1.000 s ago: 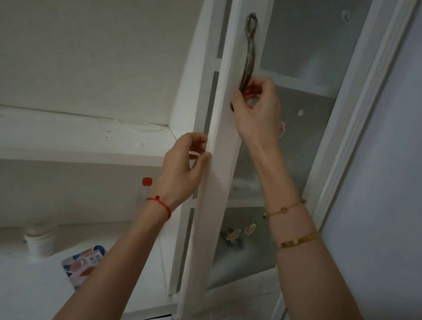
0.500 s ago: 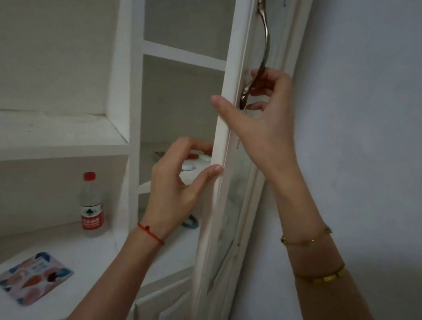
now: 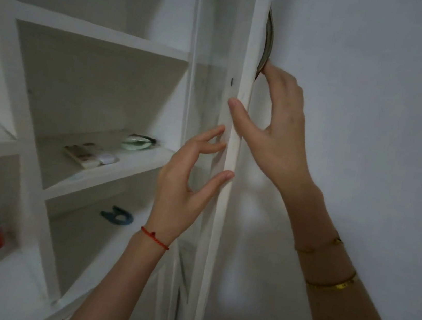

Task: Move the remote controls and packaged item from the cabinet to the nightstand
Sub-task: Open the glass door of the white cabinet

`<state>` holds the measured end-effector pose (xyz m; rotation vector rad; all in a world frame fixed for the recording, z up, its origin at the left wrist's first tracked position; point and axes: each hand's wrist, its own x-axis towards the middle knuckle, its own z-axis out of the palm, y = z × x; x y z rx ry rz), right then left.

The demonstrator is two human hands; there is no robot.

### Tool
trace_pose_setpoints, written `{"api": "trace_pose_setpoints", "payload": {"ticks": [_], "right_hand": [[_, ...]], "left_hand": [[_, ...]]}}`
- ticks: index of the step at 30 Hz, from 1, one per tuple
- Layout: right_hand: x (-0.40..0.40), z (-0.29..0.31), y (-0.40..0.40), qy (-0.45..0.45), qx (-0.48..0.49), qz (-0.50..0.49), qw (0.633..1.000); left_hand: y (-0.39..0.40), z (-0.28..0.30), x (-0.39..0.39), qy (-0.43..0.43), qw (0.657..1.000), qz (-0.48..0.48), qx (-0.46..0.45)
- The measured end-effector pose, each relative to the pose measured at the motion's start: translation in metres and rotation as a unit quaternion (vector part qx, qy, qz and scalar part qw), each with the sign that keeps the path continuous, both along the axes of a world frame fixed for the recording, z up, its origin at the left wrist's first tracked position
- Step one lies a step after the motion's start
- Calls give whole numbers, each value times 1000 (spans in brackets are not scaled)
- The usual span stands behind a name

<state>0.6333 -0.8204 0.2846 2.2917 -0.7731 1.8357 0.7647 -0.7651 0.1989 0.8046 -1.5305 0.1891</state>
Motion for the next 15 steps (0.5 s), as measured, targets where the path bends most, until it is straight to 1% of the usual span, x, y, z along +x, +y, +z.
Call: {"api": "trace_pose_setpoints", "payload": {"ticks": [4,7,11,15], "right_hand": [[-25,-6,-15,7,-34,-59,998],[-42,-8,-26,24,-38,-110,993],[-64,-8,-39,53,-32,-180,982],[-85,-7,-60,73,-36,-232,969]], "left_hand": [[-18,-3,-16,-38,999,-33,13],[-35,-4,-29,-77,996,-40,16],[-61,-6,-46,-134,990,-20,21],[-90,-9,-64,-173,985,6,12]]}}
